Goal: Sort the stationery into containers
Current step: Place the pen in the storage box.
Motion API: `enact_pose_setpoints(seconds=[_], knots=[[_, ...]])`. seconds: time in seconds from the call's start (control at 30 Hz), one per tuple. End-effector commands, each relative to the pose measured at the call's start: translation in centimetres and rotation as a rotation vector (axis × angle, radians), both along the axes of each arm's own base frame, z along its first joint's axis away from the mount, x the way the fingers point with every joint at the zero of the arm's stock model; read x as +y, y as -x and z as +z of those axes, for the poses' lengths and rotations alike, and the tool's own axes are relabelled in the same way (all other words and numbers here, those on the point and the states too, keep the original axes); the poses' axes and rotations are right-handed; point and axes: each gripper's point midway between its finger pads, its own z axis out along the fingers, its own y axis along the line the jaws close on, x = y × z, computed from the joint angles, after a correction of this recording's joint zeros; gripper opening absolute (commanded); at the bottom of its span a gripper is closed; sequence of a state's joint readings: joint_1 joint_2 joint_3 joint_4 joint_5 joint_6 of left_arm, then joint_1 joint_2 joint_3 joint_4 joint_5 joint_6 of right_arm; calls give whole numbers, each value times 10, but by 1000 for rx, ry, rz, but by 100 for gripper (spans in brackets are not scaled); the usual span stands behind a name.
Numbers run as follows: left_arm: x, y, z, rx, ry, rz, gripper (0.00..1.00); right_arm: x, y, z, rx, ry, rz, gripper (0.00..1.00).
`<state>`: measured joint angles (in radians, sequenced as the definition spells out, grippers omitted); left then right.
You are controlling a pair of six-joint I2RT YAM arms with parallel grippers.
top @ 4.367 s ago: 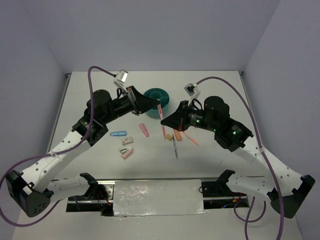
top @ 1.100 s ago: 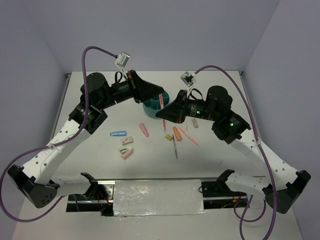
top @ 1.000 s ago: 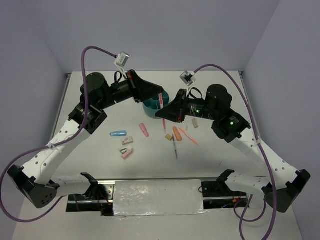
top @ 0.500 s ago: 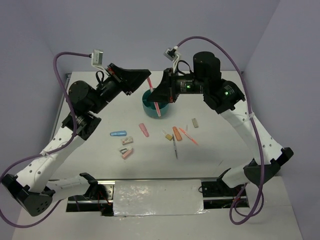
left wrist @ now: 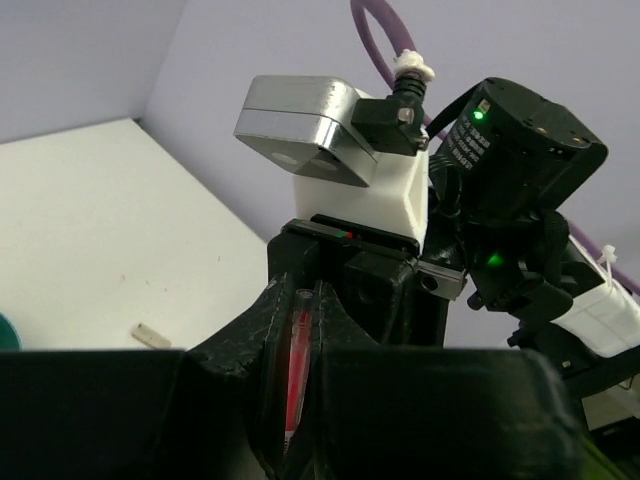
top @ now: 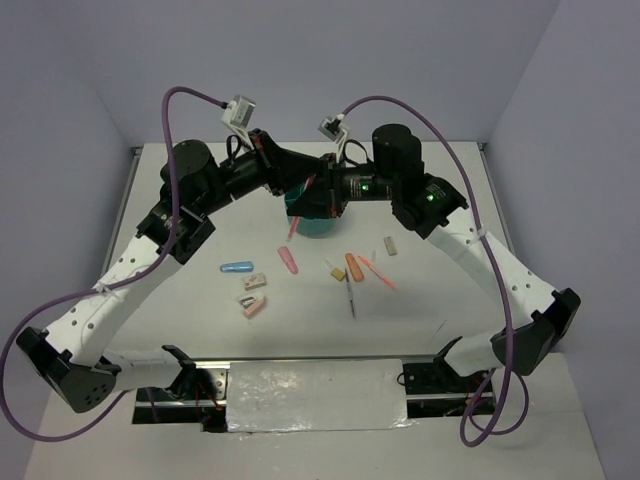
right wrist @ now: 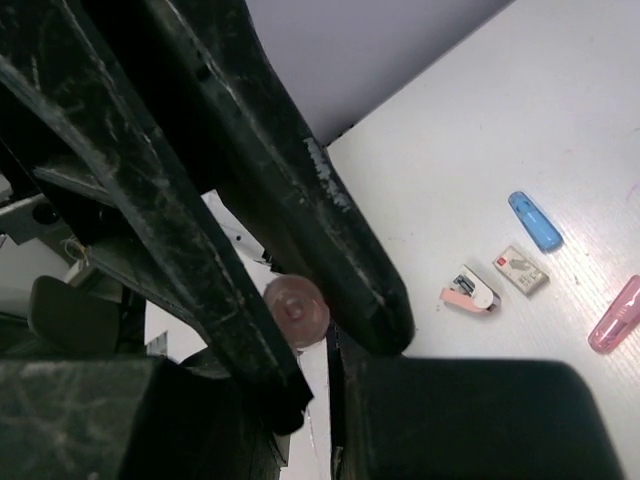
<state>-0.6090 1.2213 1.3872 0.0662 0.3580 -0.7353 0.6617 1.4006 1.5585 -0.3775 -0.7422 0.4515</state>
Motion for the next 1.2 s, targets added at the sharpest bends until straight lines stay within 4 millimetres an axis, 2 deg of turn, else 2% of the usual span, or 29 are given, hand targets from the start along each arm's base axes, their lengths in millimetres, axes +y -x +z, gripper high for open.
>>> enact_pose_setpoints(seconds=[0.0,0.1,0.17,0.2,0.23,0.27,0.3,0.37,0.4,0.43,0.47,0.5,0.53,0.57,0.6,0.67,0.7,0.77,0.8,0.83,0.87,0.9,0.97,1.0,1.07,1.1,1.17], knots=[[-28,72,6,-15,-30,-343,0,10,-20,19,-140,-86,-77,0],[-27,70,5,-21,-36,-327,0,7,-24,15,-147,-75,-100,0],[-23,66,-1,0,-65,-286,10,3,-29,8,-148,-53,-138,0],[-19,55,-1,11,-70,-211,26,1,-33,-7,-128,-31,-156,0],[-12,48,-3,37,-91,-151,34,-1,-33,-10,-126,-36,-166,0],[-3,28,-3,62,-93,-23,57,-2,-37,-15,-123,-34,-182,0],[7,19,-5,113,-109,57,72,-4,-39,-32,-109,-14,-196,0],[24,-1,-7,170,-121,202,99,-6,-44,-48,-105,5,-231,0],[44,-21,-8,204,-124,342,99,-10,-54,-64,-95,37,-279,0],[55,-32,3,235,-100,415,99,-13,-61,-71,-107,53,-305,0],[70,-37,-14,324,-152,494,99,-16,-68,-78,-110,75,-333,0],[95,-51,-17,362,-156,622,99,-22,-83,-89,-118,112,-410,0],[105,-57,-12,398,-139,672,99,-28,-94,-93,-146,136,-466,0],[124,-60,-31,470,-192,740,99,-31,-103,-96,-164,146,-510,0],[132,-62,-36,496,-206,769,99,-40,-119,-106,-180,177,-592,0],[141,-61,-51,527,-245,777,99,-45,-140,-102,-261,173,-657,0],[143,-56,-67,545,-274,768,99,-44,-153,-110,-274,196,-674,0],[138,-49,-78,526,-290,709,99,-49,-179,-100,-319,198,-725,0],[138,-38,-97,529,-328,677,99,-45,-191,-115,-308,226,-720,0],[133,-31,-104,530,-334,627,99,-45,-199,-117,-315,237,-730,0],[132,-26,-112,530,-340,608,99,-47,-209,-110,-325,235,-749,0],[134,-16,-126,533,-352,589,99,-46,-218,-122,-324,264,-749,0],[132,-4,-137,535,-348,549,99,-51,-233,-120,-332,266,-776,0],[133,4,-146,530,-347,533,99,-51,-240,-127,-331,271,-773,0],[132,11,-152,527,-342,508,99,-51,-250,-126,-340,266,-772,0],[134,15,-158,533,-342,507,99,-54,-258,-137,-335,287,-773,0],[135,18,-163,540,-350,506,99,-51,-267,-141,-332,289,-756,0]])
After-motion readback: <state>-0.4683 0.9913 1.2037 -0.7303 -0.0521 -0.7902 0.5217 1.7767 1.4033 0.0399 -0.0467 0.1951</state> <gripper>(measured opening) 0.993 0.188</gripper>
